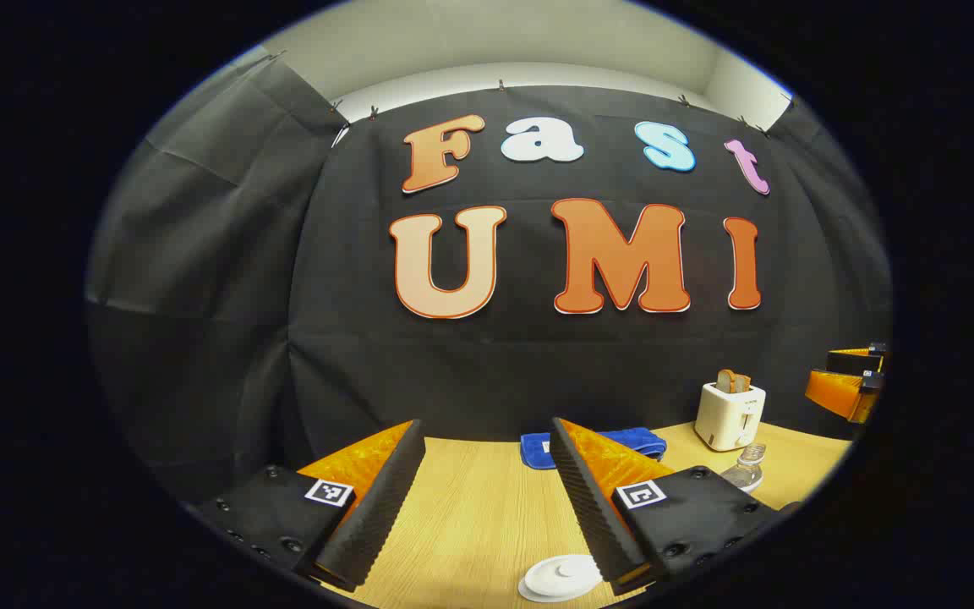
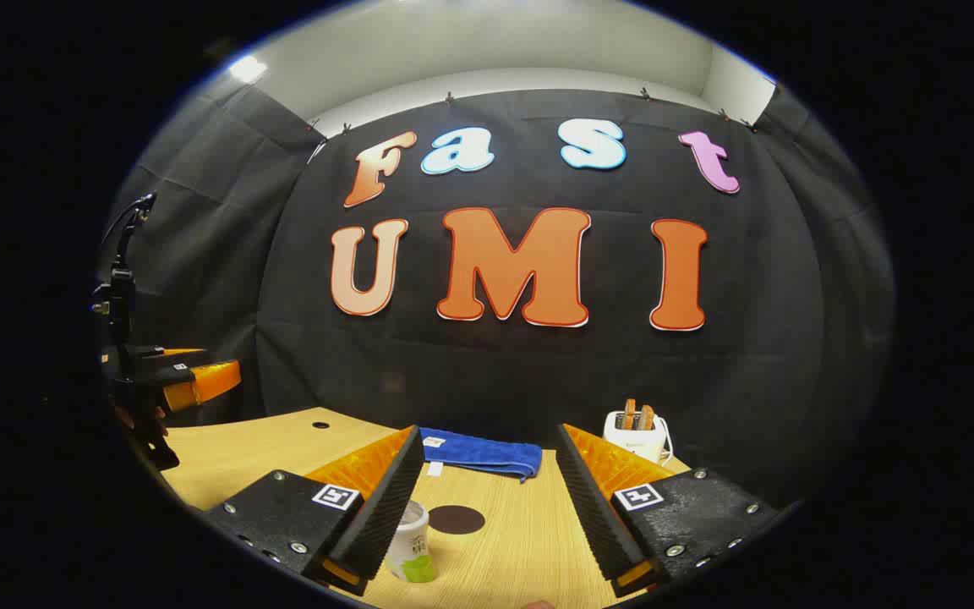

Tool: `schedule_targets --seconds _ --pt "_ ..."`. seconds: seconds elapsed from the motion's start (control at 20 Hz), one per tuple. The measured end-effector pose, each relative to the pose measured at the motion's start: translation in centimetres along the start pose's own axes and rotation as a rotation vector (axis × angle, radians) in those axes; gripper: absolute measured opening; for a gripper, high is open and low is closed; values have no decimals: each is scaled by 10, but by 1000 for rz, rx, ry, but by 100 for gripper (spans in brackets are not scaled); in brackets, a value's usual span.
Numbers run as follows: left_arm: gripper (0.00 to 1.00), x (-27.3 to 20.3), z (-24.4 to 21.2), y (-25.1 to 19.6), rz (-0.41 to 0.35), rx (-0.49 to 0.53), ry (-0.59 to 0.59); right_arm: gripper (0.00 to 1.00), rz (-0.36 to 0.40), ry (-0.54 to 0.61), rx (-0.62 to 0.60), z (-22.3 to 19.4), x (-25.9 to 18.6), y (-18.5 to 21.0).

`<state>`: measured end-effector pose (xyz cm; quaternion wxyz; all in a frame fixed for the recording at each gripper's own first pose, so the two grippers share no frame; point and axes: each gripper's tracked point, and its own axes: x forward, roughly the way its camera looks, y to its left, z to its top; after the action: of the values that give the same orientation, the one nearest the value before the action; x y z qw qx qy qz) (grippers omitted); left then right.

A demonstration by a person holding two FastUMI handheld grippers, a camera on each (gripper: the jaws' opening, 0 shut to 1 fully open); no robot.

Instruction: Open the teacup lid with one hand, grasp the water bottle and pour water into the teacup with the other hand; after pouring, place the water bottle on the coaster and then close the teacup lid.

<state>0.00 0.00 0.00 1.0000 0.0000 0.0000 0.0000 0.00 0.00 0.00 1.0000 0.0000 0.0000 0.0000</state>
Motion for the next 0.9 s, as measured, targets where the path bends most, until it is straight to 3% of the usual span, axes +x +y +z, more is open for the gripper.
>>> schedule_targets --seconds 0.9 --pt "99 -2 13 -6 11 36 4 94 30 32 29 14 4 -1"
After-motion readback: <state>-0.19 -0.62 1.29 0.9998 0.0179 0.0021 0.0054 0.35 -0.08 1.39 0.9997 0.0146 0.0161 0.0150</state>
